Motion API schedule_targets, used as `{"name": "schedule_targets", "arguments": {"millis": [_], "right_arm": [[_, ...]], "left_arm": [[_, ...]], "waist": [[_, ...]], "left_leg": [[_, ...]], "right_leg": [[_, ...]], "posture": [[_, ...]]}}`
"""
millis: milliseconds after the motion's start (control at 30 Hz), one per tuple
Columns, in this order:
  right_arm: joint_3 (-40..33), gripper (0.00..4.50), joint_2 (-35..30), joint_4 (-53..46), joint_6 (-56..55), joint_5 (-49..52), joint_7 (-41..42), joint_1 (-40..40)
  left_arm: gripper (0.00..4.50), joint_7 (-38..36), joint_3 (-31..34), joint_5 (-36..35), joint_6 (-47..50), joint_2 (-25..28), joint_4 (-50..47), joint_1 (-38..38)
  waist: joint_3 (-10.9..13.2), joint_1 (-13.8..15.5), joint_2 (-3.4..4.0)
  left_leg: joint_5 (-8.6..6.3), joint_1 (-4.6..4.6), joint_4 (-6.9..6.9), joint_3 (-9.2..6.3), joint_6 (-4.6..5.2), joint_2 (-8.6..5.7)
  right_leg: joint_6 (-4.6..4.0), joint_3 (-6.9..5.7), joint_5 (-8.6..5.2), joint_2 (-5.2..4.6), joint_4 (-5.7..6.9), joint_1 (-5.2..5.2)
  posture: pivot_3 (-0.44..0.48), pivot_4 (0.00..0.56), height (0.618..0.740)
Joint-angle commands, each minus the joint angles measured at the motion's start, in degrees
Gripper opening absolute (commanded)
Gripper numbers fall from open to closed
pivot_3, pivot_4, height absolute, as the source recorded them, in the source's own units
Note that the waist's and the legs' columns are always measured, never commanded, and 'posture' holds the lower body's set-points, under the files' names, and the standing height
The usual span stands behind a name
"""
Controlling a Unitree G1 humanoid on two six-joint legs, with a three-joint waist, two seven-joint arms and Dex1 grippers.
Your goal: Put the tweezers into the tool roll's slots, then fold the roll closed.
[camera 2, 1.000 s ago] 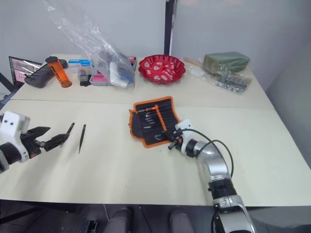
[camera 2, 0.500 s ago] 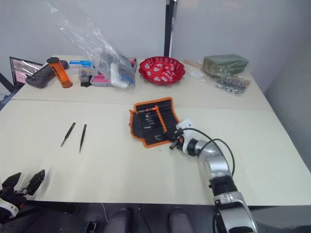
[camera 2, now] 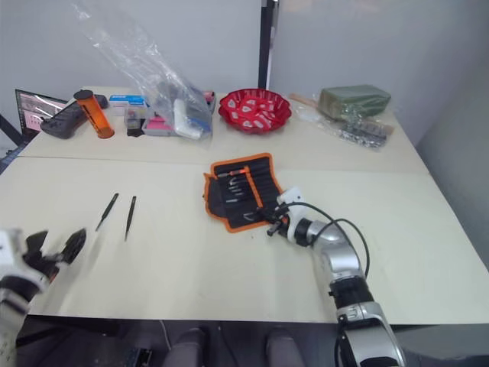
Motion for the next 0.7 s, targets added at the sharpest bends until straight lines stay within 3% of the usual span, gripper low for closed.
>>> {"name": "schedule_targets", "arguments": {"millis": [33,367,400,700], "right_arm": [[0.0,0.00,-0.6,-1.3,0.9,-0.4,-0.6,1.4],[-0.7,0.00,-1.7,-4.2,2.5,0.0,-1.6,2.7],[-0.8,0.00,-1.8,-4.3,2.6,0.0,-1.6,2.7],[-0.9,0.00,-2.7,-5.1,2.7,-0.1,-1.8,2.9]], "left_arm": [[4.49,3.2,-3.1,2.6,0.8,1.3,3.6,-3.4],[4.49,4.2,-11.8,7.6,-4.0,1.0,15.1,-10.9],[3.93,4.2,-12.3,7.8,-4.4,0.9,15.6,-11.1],[1.01,5.2,-14.0,9.8,-6.7,1.4,16.4,-11.4]], "waist": [[0.0,-0.2,0.01],[0.0,0.2,0.03],[0.0,0.3,0.03],[0.0,0.7,0.07]], "left_leg": [[0.00,-0.01,0.00,0.00,0.00,-0.01],[0.00,-0.05,-0.06,-0.01,0.00,-0.03],[0.00,-0.05,-0.06,-0.01,0.00,-0.03],[0.00,-0.05,-0.06,-0.01,0.00,-0.06]], "right_leg": [[0.03,0.01,0.00,0.00,-0.01,0.00],[0.05,0.02,-0.01,0.00,-0.01,-0.02],[0.05,0.02,-0.01,0.00,-0.01,-0.02],[0.06,0.03,-0.02,-0.02,-0.01,-0.01]], "posture": [[0.000,0.150,0.740],[0.000,0.150,0.740],[0.000,0.150,0.740],[0.000,0.150,0.740]]}}
